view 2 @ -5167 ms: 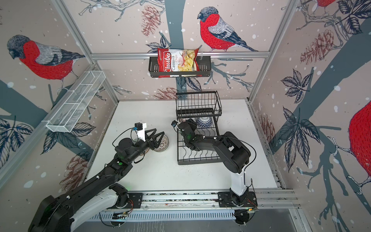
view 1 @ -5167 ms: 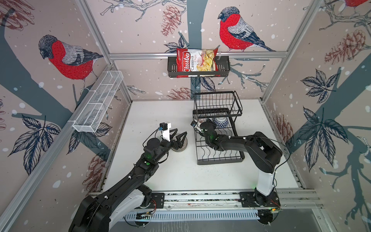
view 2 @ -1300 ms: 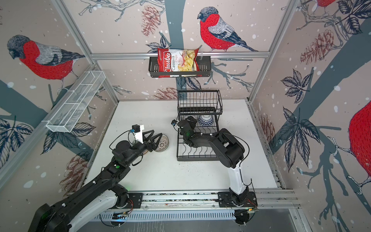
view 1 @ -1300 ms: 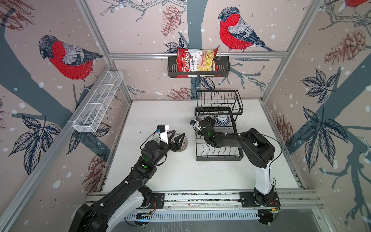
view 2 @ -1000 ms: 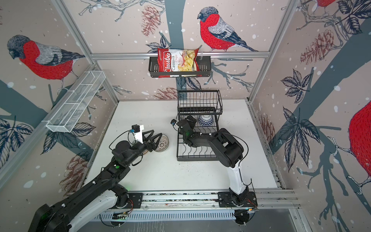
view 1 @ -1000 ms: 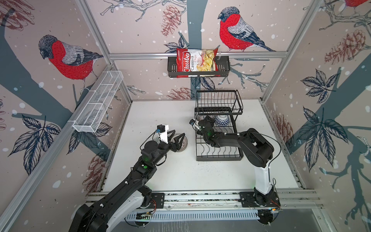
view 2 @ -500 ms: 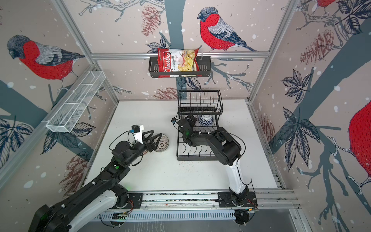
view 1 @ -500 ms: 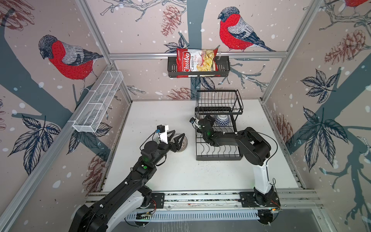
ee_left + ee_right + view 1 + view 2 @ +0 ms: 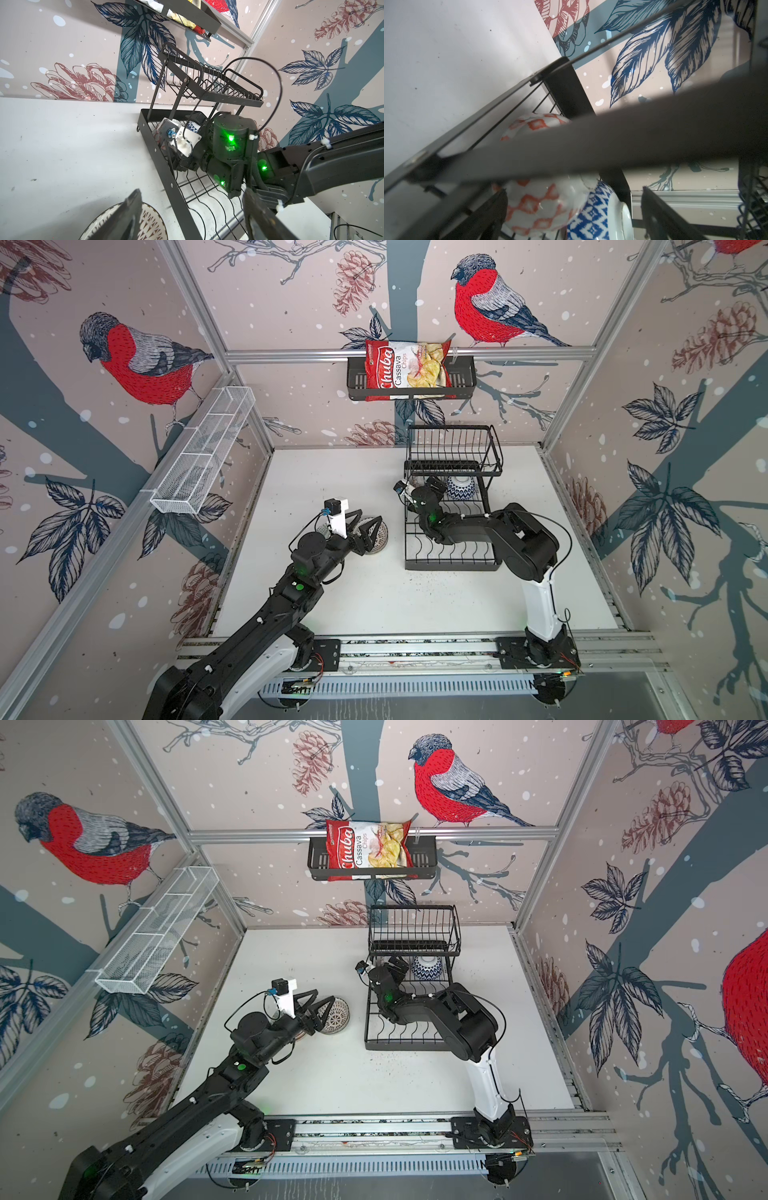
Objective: Load bowls into a dish rack
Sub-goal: Place the bowl in the dish rack.
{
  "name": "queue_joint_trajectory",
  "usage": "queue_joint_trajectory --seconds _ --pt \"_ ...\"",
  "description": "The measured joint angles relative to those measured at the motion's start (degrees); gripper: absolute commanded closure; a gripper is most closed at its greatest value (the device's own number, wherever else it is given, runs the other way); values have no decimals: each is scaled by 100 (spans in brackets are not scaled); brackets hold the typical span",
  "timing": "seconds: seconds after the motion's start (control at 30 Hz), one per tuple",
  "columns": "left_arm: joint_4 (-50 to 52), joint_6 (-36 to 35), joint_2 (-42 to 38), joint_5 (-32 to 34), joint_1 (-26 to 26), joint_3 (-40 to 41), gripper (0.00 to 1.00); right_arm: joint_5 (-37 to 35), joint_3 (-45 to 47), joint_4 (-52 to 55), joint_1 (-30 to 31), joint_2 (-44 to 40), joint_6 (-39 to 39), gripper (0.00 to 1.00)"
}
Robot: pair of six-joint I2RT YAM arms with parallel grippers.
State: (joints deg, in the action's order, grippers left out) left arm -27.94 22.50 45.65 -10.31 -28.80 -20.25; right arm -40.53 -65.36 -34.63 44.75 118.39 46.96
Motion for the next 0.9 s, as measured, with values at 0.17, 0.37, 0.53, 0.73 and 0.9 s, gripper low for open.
queue_joint_trajectory --seconds 0.17,0.37,0.53,0.73,0.9 --pt "26 0 -2 7 0 2 25 50 223 -55 96 -400 -205 0" --pt "33 0 -2 46 0 7 25 68 503 -81 249 -603 -356 0" --pt "96 0 -4 153 0 7 25 55 691 -52 361 -726 -496 0" --pt "264 -4 39 308 0 -68 25 -74 850 24 509 -1034 -831 0" --pt "492 -26 125 446 0 -179 25 -96 986 280 680 -1596 -1432 0"
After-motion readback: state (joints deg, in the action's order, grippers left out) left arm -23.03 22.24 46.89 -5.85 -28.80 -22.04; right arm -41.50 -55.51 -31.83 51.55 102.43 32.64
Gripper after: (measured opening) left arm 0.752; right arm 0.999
